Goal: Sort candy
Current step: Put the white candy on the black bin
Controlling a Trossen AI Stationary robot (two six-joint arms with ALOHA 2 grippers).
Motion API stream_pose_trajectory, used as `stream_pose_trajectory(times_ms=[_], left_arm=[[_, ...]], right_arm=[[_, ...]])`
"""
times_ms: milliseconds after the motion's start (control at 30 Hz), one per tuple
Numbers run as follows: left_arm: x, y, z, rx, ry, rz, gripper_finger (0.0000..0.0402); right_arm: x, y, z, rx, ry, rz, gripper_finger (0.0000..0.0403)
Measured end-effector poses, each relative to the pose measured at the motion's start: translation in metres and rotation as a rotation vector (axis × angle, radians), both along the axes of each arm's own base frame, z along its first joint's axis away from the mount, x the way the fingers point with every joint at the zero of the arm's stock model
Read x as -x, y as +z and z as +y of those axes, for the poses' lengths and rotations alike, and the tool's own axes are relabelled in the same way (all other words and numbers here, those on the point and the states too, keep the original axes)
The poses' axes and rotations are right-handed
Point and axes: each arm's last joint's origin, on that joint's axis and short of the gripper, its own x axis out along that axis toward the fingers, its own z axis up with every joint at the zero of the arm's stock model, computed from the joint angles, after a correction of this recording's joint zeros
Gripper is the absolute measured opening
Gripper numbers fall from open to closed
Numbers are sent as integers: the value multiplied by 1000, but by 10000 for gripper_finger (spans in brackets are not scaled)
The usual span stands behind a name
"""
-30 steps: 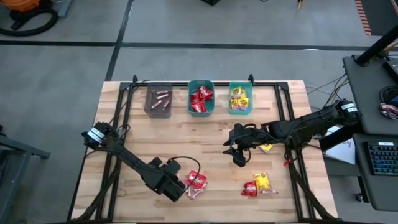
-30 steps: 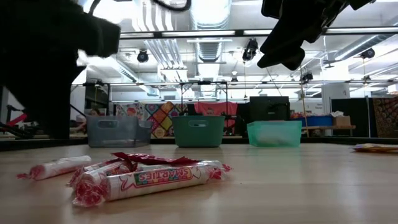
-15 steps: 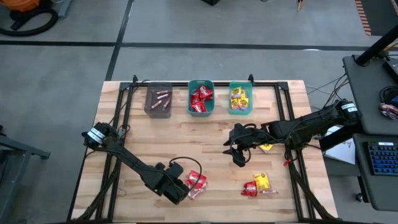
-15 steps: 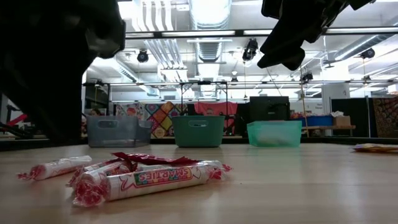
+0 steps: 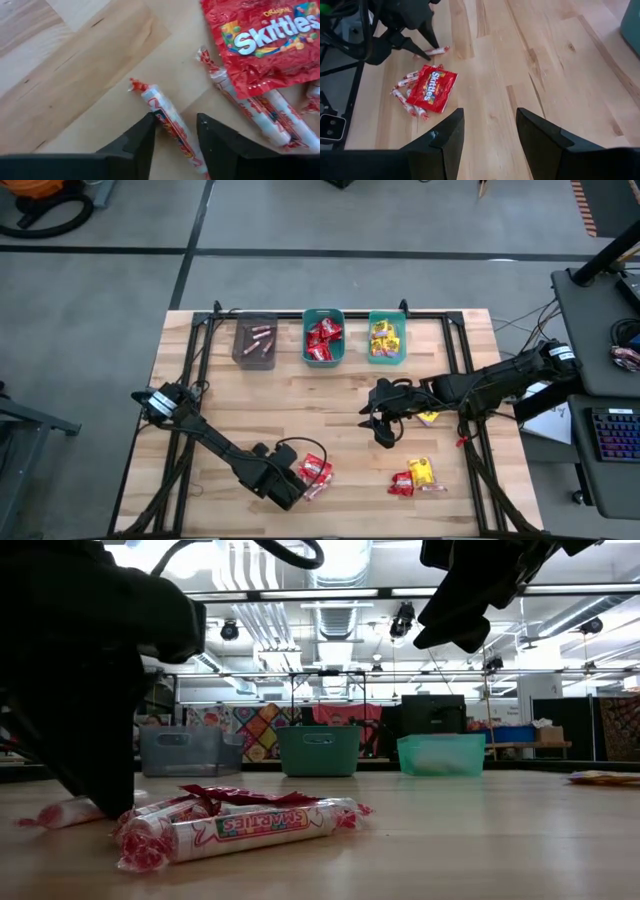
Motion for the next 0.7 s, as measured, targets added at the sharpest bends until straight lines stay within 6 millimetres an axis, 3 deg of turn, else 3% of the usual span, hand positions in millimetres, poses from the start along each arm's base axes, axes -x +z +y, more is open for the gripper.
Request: stream_pose_trajectory(times_ms=[267, 467, 700], left_arm=[[3, 2, 2, -22, -22, 24, 13], [8, 12, 6, -41, -80, 53, 9], [17, 49, 14, -56, -177, -2, 3]], right_arm=[[0, 0, 0, 15, 7, -2, 171], [1, -3, -1, 39, -3, 4, 171], [1, -4, -1, 44, -1, 2, 171]])
